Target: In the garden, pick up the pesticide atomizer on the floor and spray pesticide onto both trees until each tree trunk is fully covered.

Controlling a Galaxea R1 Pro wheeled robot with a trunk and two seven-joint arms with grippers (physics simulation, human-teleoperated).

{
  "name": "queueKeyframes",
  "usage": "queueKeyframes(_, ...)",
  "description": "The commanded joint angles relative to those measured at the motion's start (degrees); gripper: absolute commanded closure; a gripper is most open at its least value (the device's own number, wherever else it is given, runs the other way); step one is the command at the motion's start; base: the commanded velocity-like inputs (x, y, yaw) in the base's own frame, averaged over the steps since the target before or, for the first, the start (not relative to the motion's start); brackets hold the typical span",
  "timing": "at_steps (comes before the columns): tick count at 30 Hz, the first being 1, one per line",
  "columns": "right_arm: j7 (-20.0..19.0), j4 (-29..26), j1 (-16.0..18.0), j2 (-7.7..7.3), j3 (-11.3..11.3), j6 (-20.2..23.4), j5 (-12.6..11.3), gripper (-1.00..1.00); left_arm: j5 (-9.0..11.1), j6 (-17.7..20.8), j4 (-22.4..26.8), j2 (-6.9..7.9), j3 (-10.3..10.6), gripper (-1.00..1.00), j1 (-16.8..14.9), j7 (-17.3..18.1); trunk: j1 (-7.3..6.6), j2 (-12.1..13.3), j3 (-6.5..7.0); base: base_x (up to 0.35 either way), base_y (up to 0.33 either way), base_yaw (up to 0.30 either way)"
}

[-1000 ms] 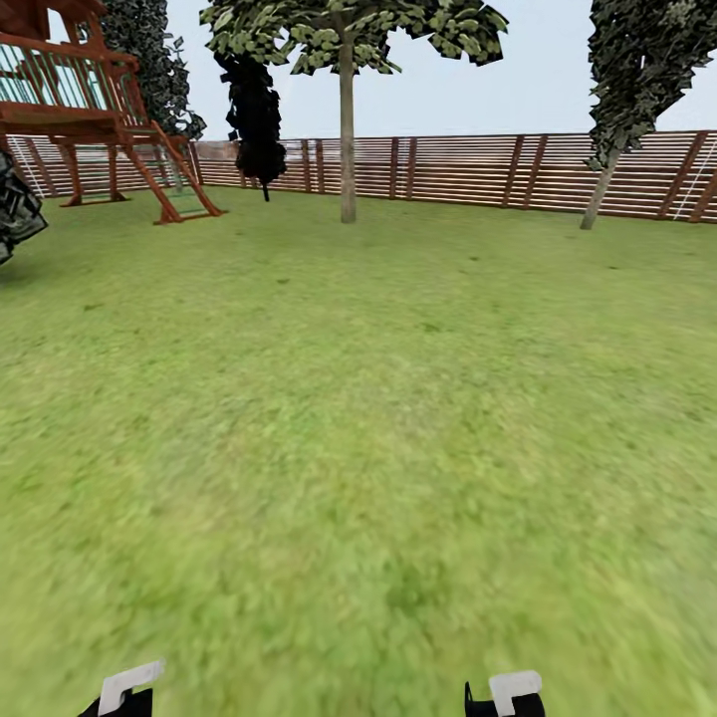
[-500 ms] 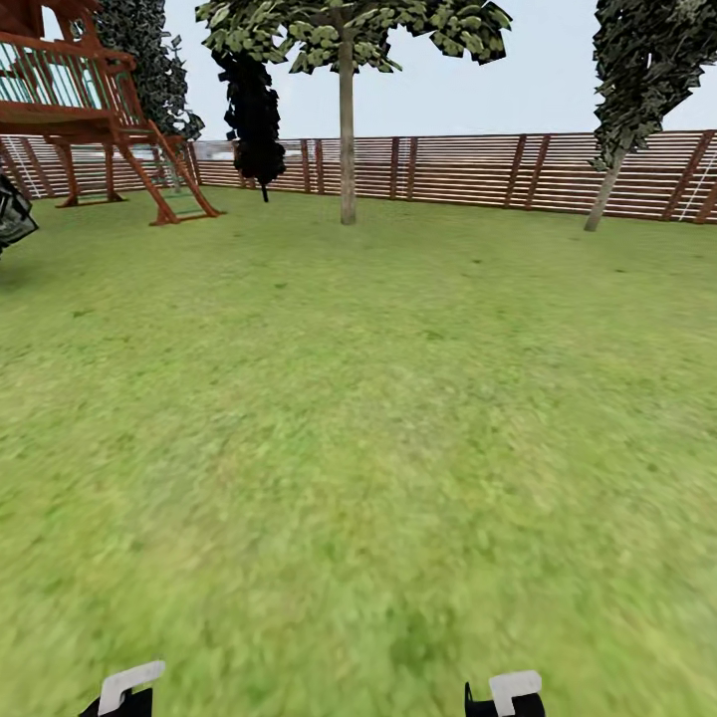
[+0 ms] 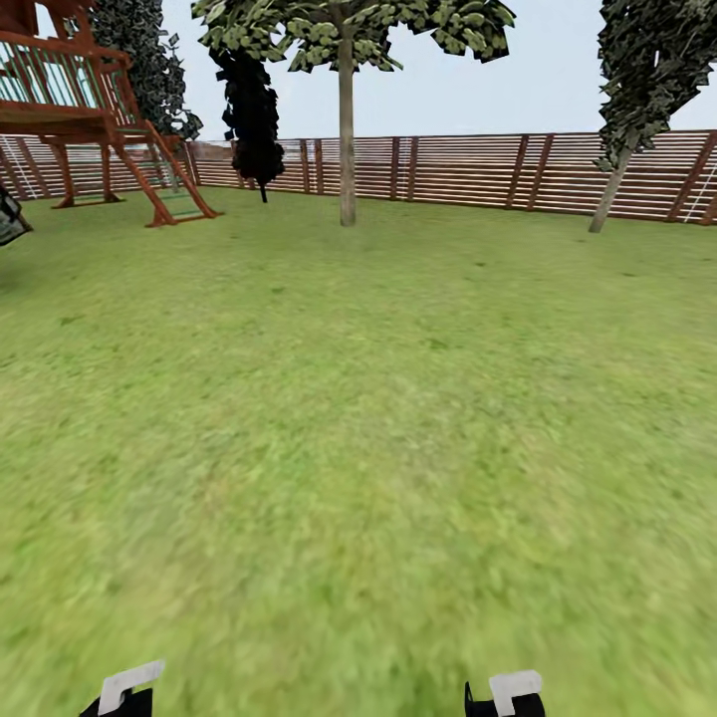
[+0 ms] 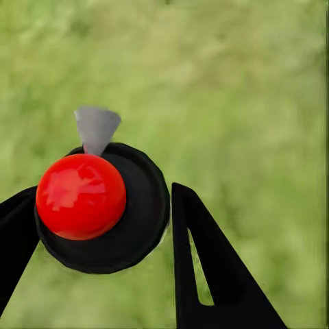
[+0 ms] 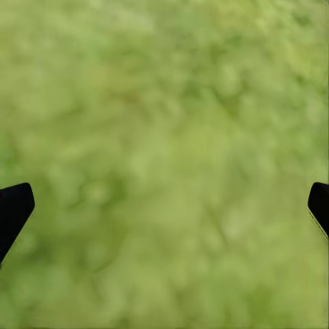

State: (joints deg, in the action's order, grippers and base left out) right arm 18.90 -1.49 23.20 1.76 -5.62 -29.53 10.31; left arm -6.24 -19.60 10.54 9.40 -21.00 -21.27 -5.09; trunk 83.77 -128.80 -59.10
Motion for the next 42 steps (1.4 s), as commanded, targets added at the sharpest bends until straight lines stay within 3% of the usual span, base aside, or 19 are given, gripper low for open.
queueKeyframes(1,0.0,0.0,0.0,0.00,0.0,0.0,0.0,-1.00,0.0,0.0,0.0,0.00,0.0,1.00,0.0,0.0,0.00,0.0,0.00,0.337,0.000,0.000)
queueKeyframes(42,0.0,0.0,0.0,0.00,0.0,0.0,0.0,-1.00,0.0,0.0,0.0,0.02,0.0,1.00,0.0,-0.1,0.00,0.0,0.00,0.337,0.000,0.000)
